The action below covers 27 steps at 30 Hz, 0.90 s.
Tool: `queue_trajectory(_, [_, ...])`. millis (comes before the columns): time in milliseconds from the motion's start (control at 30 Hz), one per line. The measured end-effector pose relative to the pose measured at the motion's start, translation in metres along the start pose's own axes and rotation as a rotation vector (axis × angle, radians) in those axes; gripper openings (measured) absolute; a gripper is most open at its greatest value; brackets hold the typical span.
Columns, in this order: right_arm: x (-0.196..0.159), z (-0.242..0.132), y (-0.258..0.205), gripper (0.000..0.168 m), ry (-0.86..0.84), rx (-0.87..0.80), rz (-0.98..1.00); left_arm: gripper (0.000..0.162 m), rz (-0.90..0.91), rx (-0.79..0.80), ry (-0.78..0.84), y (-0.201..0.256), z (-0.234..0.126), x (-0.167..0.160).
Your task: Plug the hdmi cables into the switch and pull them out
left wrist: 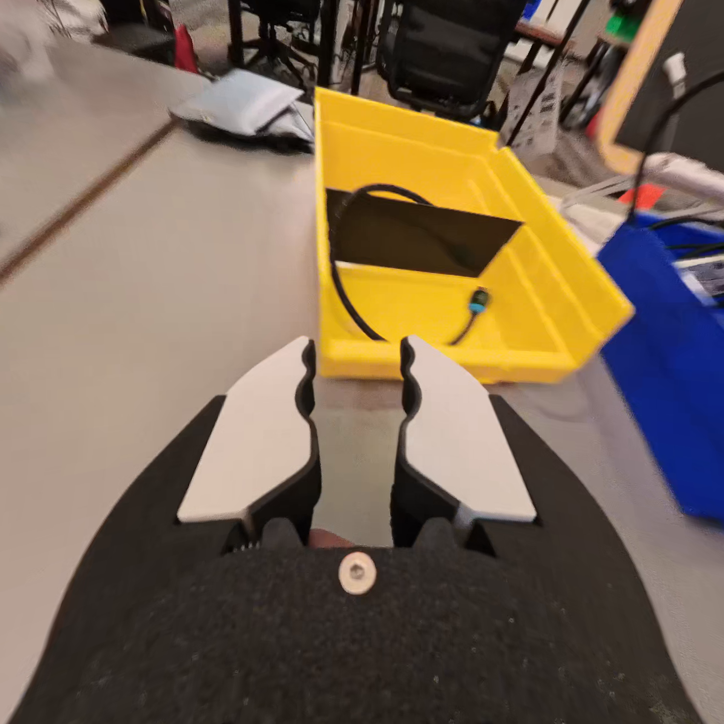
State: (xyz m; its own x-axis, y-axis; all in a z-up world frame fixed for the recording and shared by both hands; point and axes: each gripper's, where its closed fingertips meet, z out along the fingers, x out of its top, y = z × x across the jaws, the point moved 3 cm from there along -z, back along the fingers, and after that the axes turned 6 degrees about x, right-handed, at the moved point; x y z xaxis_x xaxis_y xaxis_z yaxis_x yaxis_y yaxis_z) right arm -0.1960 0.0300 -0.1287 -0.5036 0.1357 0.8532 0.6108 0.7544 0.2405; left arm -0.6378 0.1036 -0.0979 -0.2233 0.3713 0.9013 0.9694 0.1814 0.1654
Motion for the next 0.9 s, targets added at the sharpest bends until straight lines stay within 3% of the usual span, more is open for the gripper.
queue_trajectory(133, [0.033, 0.032, -0.058, 0.029, 0.05, 0.273, 0.067, 0.042, 0.121, -0.005, -0.098, -0.01, 0.062, 0.011])
queue_trajectory(200, [0.041, 0.044, -0.085, 0.029, 0.022, 0.396, 0.104, 0.005, 0.143, 0.015, -0.109, -0.011, 0.076, 0.01])
queue_trajectory(267, [0.045, 0.057, -0.105, 0.031, -0.01, 0.456, 0.148, 0.004, 0.152, 0.043, -0.099, -0.013, 0.071, 0.007])
queue_trajectory(400, [0.056, 0.088, -0.119, 0.039, -0.036, 0.388, 0.273, 0.004, 0.151, 0.099, -0.093, -0.015, 0.023, -0.014])
queue_trajectory(567, [0.089, 0.121, -0.119, 0.052, 0.064, 0.17, 0.296, 0.004, 0.124, 0.159, -0.063, -0.015, -0.061, -0.052])
queue_trajectory(667, [0.09, 0.137, -0.125, 0.048, 0.037, 0.104, 0.303, 0.004, 0.063, 0.143, -0.038, -0.012, -0.099, -0.07])
queue_trajectory(733, [0.098, 0.138, -0.135, 0.035, 0.067, 0.129, 0.302, 0.004, 0.075, 0.135, -0.034, -0.008, -0.118, -0.079])
queue_trajectory(767, [0.103, 0.137, -0.14, 0.016, 0.086, 0.135, 0.274, 0.004, 0.092, 0.148, -0.025, -0.006, -0.126, -0.083])
queue_trajectory(900, [0.12, 0.118, -0.144, 0.007, 0.134, 0.028, 0.154, 0.003, 0.16, 0.242, 0.114, 0.003, -0.164, -0.075])
